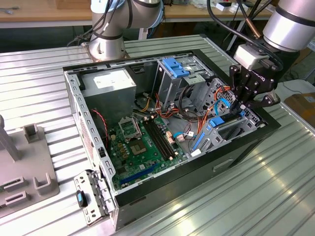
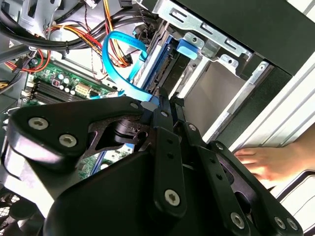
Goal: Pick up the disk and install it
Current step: 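Insert the first disk wire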
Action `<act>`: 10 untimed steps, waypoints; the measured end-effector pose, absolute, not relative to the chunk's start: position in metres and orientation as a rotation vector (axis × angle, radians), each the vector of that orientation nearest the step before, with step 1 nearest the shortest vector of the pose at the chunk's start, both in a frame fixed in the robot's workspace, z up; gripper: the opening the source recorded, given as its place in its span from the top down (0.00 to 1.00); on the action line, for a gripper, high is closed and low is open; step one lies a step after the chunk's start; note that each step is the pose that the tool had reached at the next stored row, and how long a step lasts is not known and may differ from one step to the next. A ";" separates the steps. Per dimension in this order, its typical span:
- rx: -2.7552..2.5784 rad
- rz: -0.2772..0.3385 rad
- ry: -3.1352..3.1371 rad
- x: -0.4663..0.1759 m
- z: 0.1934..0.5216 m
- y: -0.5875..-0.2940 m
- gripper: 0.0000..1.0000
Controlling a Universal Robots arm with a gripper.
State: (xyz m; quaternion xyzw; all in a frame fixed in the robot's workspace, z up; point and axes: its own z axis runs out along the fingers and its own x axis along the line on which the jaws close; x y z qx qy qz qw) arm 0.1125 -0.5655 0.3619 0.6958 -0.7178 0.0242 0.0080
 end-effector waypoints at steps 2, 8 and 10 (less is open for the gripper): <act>2.175 0.076 -2.244 0.112 0.362 -0.569 0.84; 2.188 0.067 -2.253 0.112 0.362 -0.570 0.84; 2.202 0.063 -2.262 0.112 0.362 -0.568 0.84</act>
